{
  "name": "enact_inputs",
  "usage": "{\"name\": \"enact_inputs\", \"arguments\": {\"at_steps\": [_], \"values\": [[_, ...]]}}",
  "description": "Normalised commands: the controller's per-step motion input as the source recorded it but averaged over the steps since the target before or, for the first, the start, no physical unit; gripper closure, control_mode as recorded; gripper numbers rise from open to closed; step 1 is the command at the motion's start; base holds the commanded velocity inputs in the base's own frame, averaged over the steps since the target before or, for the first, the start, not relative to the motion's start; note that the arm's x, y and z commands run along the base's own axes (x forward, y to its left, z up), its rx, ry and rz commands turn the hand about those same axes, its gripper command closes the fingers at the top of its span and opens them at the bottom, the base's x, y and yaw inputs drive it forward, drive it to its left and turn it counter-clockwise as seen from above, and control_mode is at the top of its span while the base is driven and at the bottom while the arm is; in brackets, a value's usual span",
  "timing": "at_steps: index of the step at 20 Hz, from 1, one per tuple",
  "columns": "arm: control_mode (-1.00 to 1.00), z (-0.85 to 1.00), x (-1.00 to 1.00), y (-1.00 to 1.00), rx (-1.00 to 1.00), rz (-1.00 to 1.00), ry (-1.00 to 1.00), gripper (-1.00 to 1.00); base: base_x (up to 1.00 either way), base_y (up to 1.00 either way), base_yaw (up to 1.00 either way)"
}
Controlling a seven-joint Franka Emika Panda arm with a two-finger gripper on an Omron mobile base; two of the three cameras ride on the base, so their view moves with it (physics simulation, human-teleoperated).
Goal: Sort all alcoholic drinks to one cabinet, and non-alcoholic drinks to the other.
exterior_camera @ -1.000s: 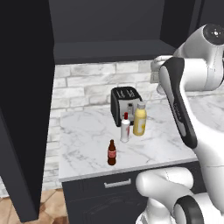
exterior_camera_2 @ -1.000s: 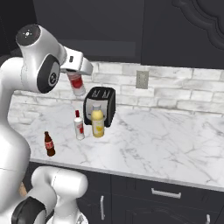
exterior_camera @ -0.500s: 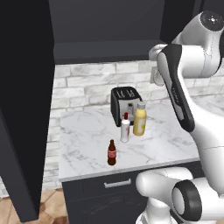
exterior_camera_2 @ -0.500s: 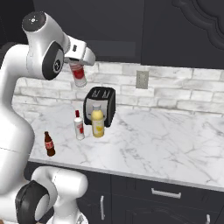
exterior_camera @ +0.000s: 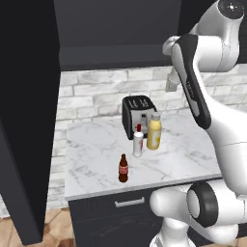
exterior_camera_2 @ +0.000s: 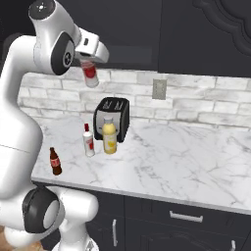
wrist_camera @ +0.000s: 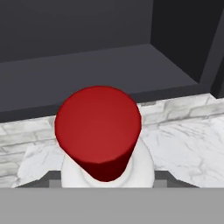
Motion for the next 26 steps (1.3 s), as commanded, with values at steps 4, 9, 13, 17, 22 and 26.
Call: {"name": "enact_inputs", "arguments": {"at_steps": [4, 9, 13, 17, 22, 26], "values": [[-1.0, 0.11, 0.2, 0.0, 0.0, -0.02, 0.0, 1.0, 0.0, 0.0, 0.0], [-1.0, 0.12, 0.25, 0.0, 0.01, -0.01, 0.0, 1.0, 0.0, 0.0, 0.0], [-1.0, 0.1, 0.27, 0.0, 0.01, -0.01, 0.0, 1.0, 0.0, 0.0, 0.0], [-1.0, 0.04, 0.18, 0.0, 0.0, 0.0, -0.03, 1.0, 0.0, 0.0, 0.0], [-1.0, 0.04, 0.15, 0.0, 0.0, -0.01, -0.04, 1.0, 0.0, 0.0, 0.0], [-1.0, 0.05, 0.24, 0.0, 0.0, -0.01, -0.03, 1.0, 0.0, 0.0, 0.0]]}}
